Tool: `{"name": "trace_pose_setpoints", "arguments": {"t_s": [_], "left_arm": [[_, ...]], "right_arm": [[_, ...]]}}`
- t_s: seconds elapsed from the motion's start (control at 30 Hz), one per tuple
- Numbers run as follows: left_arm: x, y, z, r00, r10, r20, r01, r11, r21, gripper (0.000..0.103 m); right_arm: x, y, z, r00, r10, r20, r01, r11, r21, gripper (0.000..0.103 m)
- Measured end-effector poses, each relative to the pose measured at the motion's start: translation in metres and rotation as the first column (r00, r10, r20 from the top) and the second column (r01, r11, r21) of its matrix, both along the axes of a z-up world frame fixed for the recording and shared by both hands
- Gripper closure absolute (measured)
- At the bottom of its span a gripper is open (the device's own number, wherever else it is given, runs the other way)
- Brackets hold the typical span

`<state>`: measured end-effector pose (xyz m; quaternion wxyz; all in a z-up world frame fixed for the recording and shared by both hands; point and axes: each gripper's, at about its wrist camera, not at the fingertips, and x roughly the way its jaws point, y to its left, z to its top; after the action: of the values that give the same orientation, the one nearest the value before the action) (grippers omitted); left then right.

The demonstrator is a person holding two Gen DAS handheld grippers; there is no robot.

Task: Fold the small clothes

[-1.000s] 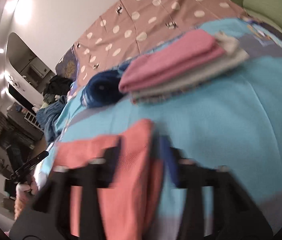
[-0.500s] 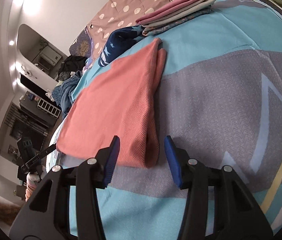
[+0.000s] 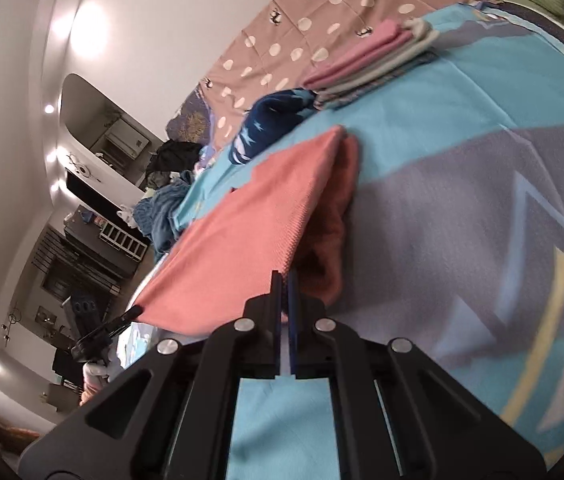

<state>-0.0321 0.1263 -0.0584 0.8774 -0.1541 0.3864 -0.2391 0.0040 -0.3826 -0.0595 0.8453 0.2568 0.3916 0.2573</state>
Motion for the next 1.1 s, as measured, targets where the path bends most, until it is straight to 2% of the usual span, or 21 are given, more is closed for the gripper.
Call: {"name": "trace_pose_setpoints", "arguments": {"t_s": [0.07, 0.1, 0.17, 0.23, 0.27, 0.3, 0.33, 0.37, 0.47, 0.5, 0.53, 0.57, 0.67, 0.73, 0.8, 0.87, 0.9, 0.97, 1.1], "left_arm": [[-0.001, 0.004, -0.016, 0.998, 0.027, -0.054, -0.024, 0.999, 0.042, 0.100], [-0.001, 0.006, -0.023, 0.996, 0.045, -0.077, -0.041, 0.998, 0.057, 0.092], [-0.002, 0.013, -0.027, 0.994, 0.074, -0.084, -0.072, 0.997, 0.022, 0.085], [-0.003, 0.016, -0.021, 0.992, 0.107, -0.064, -0.105, 0.994, 0.031, 0.066], [-0.003, 0.015, -0.017, 0.992, 0.120, -0.048, -0.119, 0.992, 0.037, 0.055], [0.000, 0.013, -0.013, 0.993, 0.117, -0.035, -0.115, 0.993, 0.037, 0.054], [0.002, 0.011, -0.012, 0.993, 0.111, -0.032, -0.110, 0.993, 0.036, 0.054], [0.006, 0.009, -0.012, 0.994, 0.109, -0.031, -0.108, 0.993, 0.037, 0.053], [0.023, 0.000, -0.021, 0.991, 0.118, -0.069, -0.114, 0.992, 0.052, 0.053], [0.024, -0.001, -0.025, 0.989, 0.124, -0.084, -0.120, 0.991, 0.060, 0.053], [0.026, -0.002, -0.027, 0.987, 0.135, -0.084, -0.129, 0.989, 0.065, 0.053], [0.025, -0.001, -0.024, 0.987, 0.140, -0.076, -0.135, 0.989, 0.065, 0.053], [0.014, -0.001, -0.018, 0.990, 0.134, -0.048, -0.129, 0.986, 0.108, 0.066], [0.009, 0.001, -0.018, 0.990, 0.137, -0.047, -0.129, 0.982, 0.139, 0.066], [0.009, 0.007, -0.018, 0.988, 0.149, -0.052, -0.140, 0.980, 0.139, 0.066], [0.015, 0.011, -0.013, 0.985, 0.167, -0.048, -0.160, 0.979, 0.130, 0.066], [0.016, 0.011, -0.011, 0.985, 0.170, -0.042, -0.164, 0.978, 0.125, 0.062], [0.025, 0.011, 0.000, 0.985, 0.173, -0.012, -0.170, 0.979, 0.115, 0.056], [0.061, -0.001, 0.015, 0.990, 0.141, 0.020, -0.142, 0.975, 0.168, 0.052]], "right_arm": [[-0.003, -0.005, -0.010, 0.999, -0.026, -0.024, 0.024, 0.998, -0.059, 0.101], [-0.004, -0.008, -0.018, 0.998, -0.047, -0.053, 0.042, 0.995, -0.087, 0.101], [-0.007, -0.016, -0.029, 0.994, -0.064, -0.092, 0.057, 0.996, -0.075, 0.100], [-0.010, -0.017, -0.030, 0.993, -0.071, -0.090, 0.064, 0.995, -0.071, 0.100], [-0.010, -0.015, -0.028, 0.995, -0.065, -0.082, 0.060, 0.996, -0.067, 0.094], [-0.010, -0.012, -0.024, 0.996, -0.053, -0.072, 0.049, 0.997, -0.061, 0.087], [-0.009, -0.009, -0.021, 0.997, -0.045, -0.060, 0.041, 0.998, -0.057, 0.063], [-0.008, -0.003, -0.017, 0.998, -0.042, -0.041, 0.039, 0.997, -0.069, 0.050], [0.001, 0.016, -0.016, 0.999, -0.018, -0.036, 0.014, 0.994, -0.111, 0.051], [0.005, 0.021, -0.022, 0.999, -0.012, -0.048, 0.006, 0.993, -0.117, 0.060], [0.008, 0.025, -0.027, 0.998, -0.005, -0.059, -0.002, 0.993, -0.121, 0.092], [0.011, 0.027, -0.033, 0.997, -0.013, -0.082, 0.002, 0.991, -0.137, 0.101], [-0.004, 0.023, -0.028, 0.999, -0.021, -0.049, 0.014, 0.991, -0.132, 0.101], [-0.013, 0.021, -0.023, 0.999, -0.002, -0.032, -0.003, 0.988, -0.157, 0.101], [-0.011, 0.020, -0.029, 0.998, 0.002, -0.066, -0.015, 0.981, -0.195, 0.101], [-0.004, 0.020, -0.036, 0.995, 0.015, -0.101, -0.035, 0.980, -0.195, 0.099], [0.000, 0.020, -0.034, 0.995, 0.008, -0.104, -0.028, 0.980, -0.196, 0.096], [0.003, 0.019, -0.027, 0.996, -0.011, -0.089, -0.007, 0.979, -0.203, 0.074], [0.030, 0.025, 0.004, 1.000, -0.016, 0.001, 0.016, 0.972, -0.236, 0.071]]}}
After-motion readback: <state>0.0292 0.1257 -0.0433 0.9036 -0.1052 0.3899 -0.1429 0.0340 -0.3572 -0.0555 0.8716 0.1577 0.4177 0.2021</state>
